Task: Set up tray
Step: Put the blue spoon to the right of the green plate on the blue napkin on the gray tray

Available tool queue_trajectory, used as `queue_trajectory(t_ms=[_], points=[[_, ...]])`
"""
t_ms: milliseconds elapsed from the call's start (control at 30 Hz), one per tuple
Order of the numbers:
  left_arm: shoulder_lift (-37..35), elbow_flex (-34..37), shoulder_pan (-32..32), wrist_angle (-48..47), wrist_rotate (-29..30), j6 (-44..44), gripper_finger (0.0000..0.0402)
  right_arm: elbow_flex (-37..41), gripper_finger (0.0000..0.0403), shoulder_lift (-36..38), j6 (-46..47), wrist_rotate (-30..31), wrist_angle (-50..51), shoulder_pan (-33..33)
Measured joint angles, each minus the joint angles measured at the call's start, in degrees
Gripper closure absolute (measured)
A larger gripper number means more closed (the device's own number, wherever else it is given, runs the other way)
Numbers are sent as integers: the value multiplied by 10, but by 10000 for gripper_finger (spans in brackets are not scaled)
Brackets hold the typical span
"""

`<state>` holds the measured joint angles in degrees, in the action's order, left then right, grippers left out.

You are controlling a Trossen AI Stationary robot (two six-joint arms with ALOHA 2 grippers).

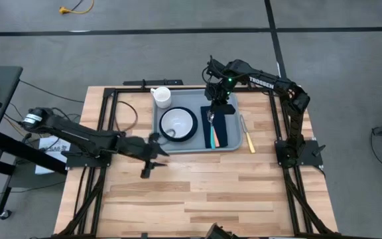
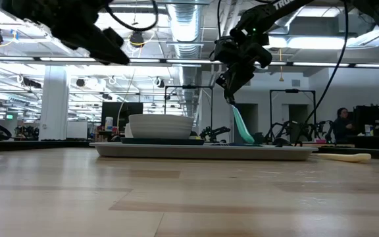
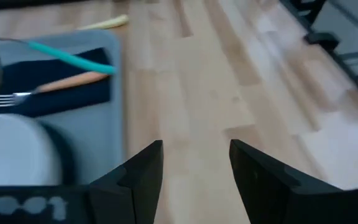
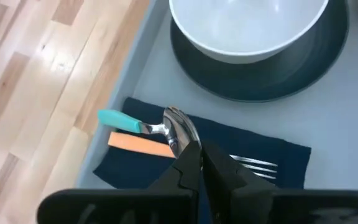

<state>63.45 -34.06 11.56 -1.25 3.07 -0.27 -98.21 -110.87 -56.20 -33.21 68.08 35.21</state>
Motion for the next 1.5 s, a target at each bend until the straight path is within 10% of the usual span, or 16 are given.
queue_trajectory(t_ms=[400,1500], points=[[-248,6,-125,-145,-105,78,226,0,403,0,0,0,-67,-21],[-256,56,-134,-124,-114,88,226,-95,399,-175,29,109,13,23]])
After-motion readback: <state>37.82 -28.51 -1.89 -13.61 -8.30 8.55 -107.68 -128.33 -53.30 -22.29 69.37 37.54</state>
